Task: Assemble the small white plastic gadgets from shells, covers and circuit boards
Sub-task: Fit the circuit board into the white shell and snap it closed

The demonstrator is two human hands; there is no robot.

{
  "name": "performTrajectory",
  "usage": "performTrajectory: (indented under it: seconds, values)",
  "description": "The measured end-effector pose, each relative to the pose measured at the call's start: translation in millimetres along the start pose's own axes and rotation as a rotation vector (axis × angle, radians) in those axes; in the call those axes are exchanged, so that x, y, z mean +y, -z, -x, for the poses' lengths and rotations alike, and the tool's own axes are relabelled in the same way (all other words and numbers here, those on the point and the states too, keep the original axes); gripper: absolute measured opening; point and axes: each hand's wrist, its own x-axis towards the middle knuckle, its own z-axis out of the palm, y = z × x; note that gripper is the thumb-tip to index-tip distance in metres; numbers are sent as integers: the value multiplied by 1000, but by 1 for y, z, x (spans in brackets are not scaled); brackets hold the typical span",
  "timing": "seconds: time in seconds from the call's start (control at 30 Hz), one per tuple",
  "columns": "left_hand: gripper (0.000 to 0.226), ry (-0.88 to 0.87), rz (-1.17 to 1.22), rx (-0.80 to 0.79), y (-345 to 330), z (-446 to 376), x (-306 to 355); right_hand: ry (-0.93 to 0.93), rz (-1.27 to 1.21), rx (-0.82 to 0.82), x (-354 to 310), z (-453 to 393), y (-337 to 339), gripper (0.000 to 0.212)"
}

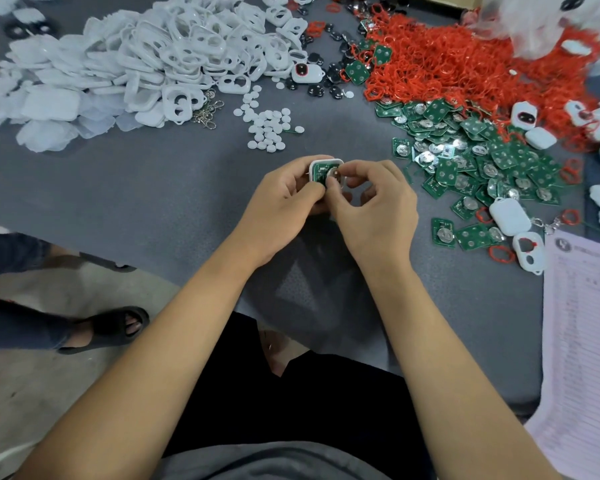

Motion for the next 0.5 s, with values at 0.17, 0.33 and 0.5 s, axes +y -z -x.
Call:
performTrajectory:
  seconds: [0.17, 0.33, 0.5]
  values:
    - [34, -10, -41, 26, -1, 0, -2, -20, -34, 20, -1, 0, 1, 12]
    - [31, -18, -45, 33, 0, 1, -1, 38, -41, 4, 0, 2, 1, 12]
    - [29, -25, 5, 30, 0, 2, -1, 75, -187, -24, 2, 1, 1, 14]
